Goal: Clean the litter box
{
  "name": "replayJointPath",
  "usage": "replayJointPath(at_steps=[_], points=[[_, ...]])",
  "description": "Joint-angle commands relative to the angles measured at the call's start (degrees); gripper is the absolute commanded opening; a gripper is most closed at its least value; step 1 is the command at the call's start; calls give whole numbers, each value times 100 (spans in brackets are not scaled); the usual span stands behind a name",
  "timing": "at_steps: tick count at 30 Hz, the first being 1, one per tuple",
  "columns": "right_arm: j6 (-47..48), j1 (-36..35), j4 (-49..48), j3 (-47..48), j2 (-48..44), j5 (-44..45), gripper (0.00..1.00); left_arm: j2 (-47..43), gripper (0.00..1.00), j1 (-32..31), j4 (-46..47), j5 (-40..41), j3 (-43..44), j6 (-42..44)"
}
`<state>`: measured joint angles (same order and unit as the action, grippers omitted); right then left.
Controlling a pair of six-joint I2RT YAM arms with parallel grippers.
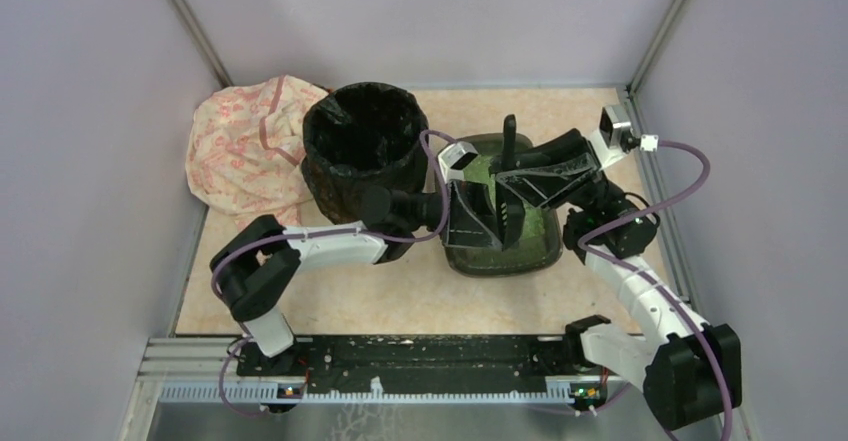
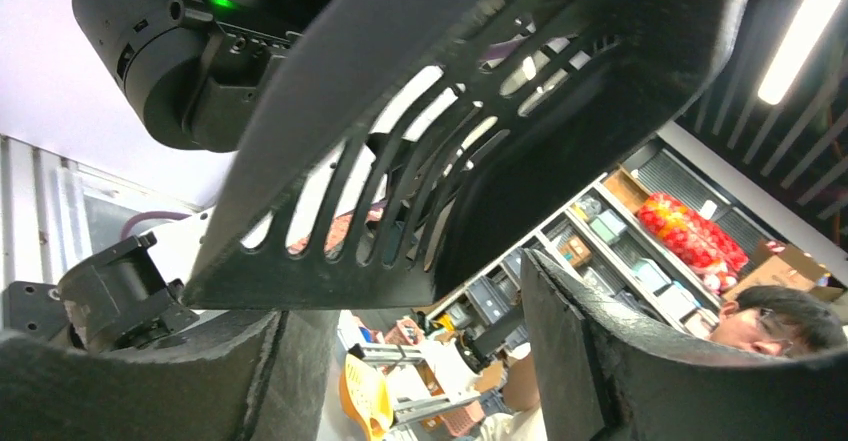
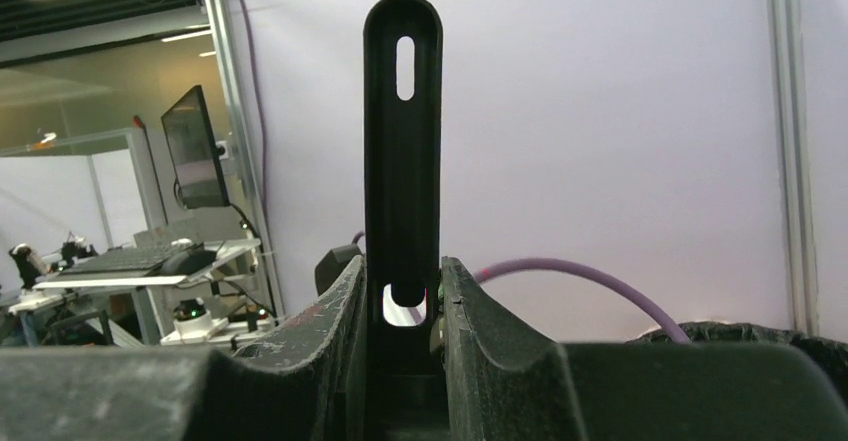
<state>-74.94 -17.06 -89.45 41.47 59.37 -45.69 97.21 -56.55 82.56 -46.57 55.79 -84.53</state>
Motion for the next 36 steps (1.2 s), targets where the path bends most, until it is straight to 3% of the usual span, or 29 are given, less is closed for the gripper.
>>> replayJointPath(at_steps=[1,5,10,16,21,24,26,27,32,36], points=[[86,-13,-912,-224,-145,-111,0,351,68,-116,1066,246,577,-512],[165,-9,-919,-410,-241,-49,0,596,58,-117,1626,404,656,-894],[146,-2,-914,-471,-370,-10,0,784,37,-119,2014,510,652,-1111],[-14,97,-910,-207,-441,-63,0,714,50,-114,2015,536,389,-1034],[-56,98,-910,-291,-467,45,0,784,45,-119,2010,572,725,-1029],[-62,97,-914,-278,-529,45,0,930,33,-110,2015,594,924,-1070],[-68,98,-912,-265,-564,38,0,1044,6,-102,2017,584,1054,-1126],[-78,98,-908,-263,-571,28,0,1099,0,-101,2013,553,1101,-1173],[-27,111,-901,-366,-548,-23,0,1051,0,-10,1914,443,898,-1151],[349,182,-413,-531,-629,-1,1,683,0,244,1612,351,191,-917]])
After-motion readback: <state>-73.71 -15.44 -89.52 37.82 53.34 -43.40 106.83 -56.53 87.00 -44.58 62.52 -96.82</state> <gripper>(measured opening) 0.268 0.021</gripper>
